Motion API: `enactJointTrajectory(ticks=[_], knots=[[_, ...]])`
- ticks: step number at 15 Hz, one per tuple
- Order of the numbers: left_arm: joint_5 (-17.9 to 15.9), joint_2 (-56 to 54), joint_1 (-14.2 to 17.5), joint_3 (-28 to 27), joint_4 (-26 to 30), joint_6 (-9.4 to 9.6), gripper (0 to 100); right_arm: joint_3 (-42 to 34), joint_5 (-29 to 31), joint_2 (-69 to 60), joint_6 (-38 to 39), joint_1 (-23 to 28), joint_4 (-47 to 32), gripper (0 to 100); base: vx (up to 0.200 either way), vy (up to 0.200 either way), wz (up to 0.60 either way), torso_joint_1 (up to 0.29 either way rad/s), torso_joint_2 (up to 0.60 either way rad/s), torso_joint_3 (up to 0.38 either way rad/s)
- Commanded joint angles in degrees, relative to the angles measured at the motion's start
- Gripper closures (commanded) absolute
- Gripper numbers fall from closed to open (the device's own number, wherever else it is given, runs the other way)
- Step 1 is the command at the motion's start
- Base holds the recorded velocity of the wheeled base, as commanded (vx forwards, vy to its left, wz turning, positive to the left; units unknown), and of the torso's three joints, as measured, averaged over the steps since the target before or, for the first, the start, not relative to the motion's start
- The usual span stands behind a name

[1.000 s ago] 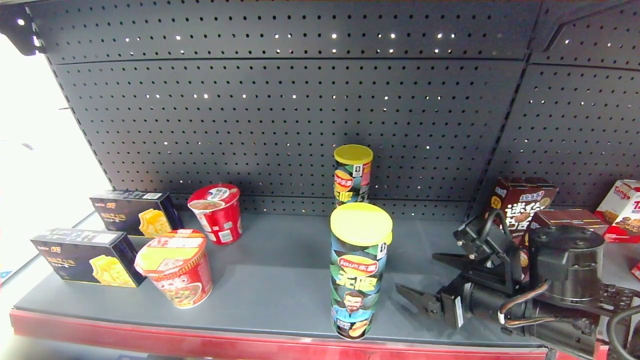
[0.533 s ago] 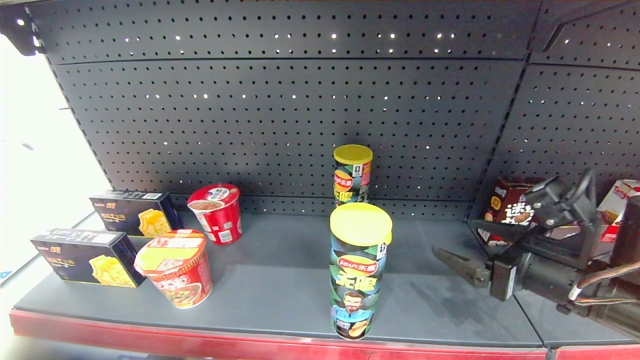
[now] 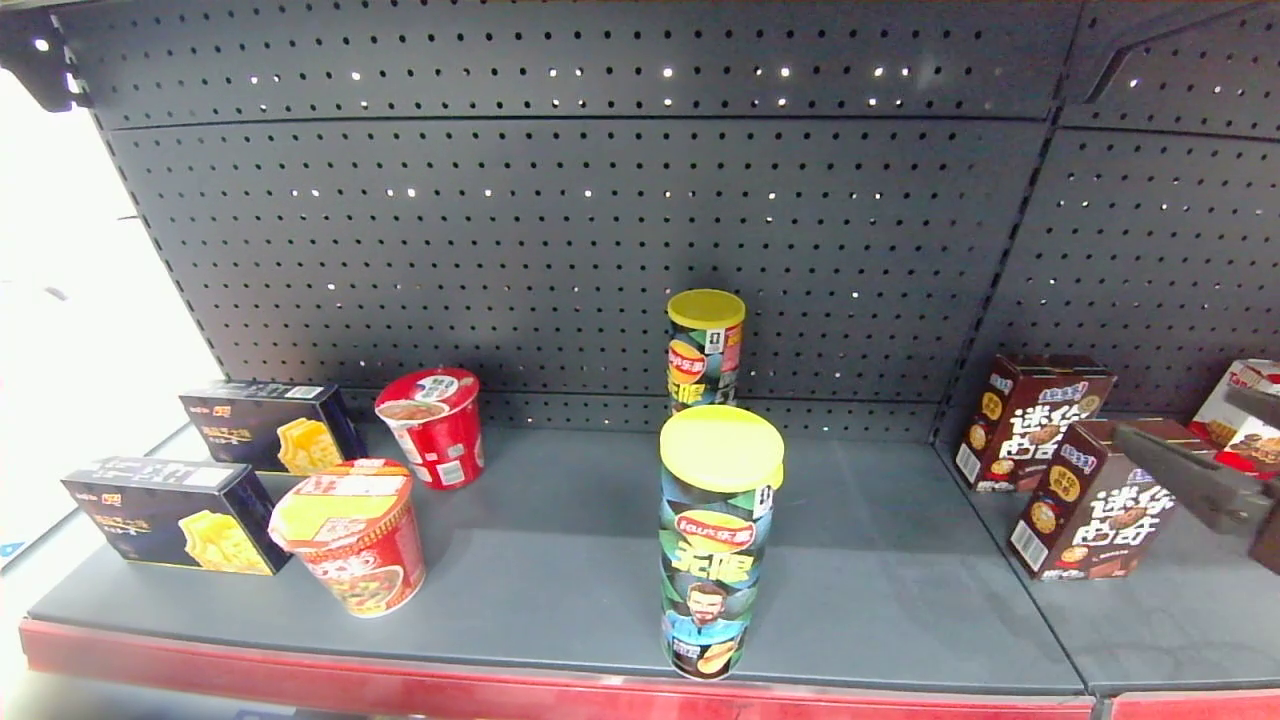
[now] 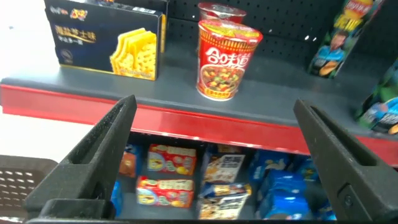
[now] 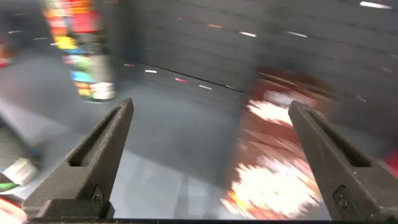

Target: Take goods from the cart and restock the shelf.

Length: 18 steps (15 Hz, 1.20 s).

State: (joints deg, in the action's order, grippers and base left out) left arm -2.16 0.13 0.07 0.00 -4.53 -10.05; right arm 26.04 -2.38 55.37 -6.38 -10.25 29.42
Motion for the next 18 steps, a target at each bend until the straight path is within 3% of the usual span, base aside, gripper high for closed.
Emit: enactJointTrajectory(ticks=[1, 4, 7, 11, 12, 16, 18], knots=[[0.05, 0.04, 0.01, 0.00, 0.14, 2.31, 0, -0.55, 0.27, -16.17, 2.95, 8.06, -9.20, 0, 0.000, 0.000, 0.00, 0.000, 0.00, 0.000], [0.05, 0.04, 0.01, 0.00, 0.76, 5.21, 0, -3.01, 1.76, -23.82, 4.09, 14.56, -13.77, 0, 0.000, 0.000, 0.00, 0.000, 0.00, 0.000], [0.05, 0.04, 0.01, 0.00, 0.76, 5.56, 0, -15.58, 1.59, -36.74, 4.35, 15.97, -13.95, 0, 0.000, 0.000, 0.00, 0.000, 0.00, 0.000], [-0.04, 0.04, 0.01, 0.00, 0.76, 5.39, 0, -26.04, 1.59, -48.60, 5.76, 15.97, -15.35, 0, 0.000, 0.000, 0.00, 0.000, 0.00, 0.000], [-0.04, 0.04, 0.01, 0.00, 0.76, 5.47, 0, -26.04, 1.76, -53.61, 6.11, 15.79, -24.05, 0, 0.000, 0.000, 0.00, 0.000, 0.00, 0.000], [-0.13, 0.04, 0.01, 0.00, 0.76, 5.74, 0, -25.95, 4.05, -53.70, 7.17, 15.79, -30.21, 0, 0.000, 0.000, 0.00, 0.000, 0.00, 0.000], [-3.29, 0.13, 0.01, 0.00, 0.84, 7.06, 0, -25.95, 3.43, -53.70, 6.46, 15.88, -29.94, 0, 0.000, 0.000, 0.00, 0.000, 0.00, 0.000]])
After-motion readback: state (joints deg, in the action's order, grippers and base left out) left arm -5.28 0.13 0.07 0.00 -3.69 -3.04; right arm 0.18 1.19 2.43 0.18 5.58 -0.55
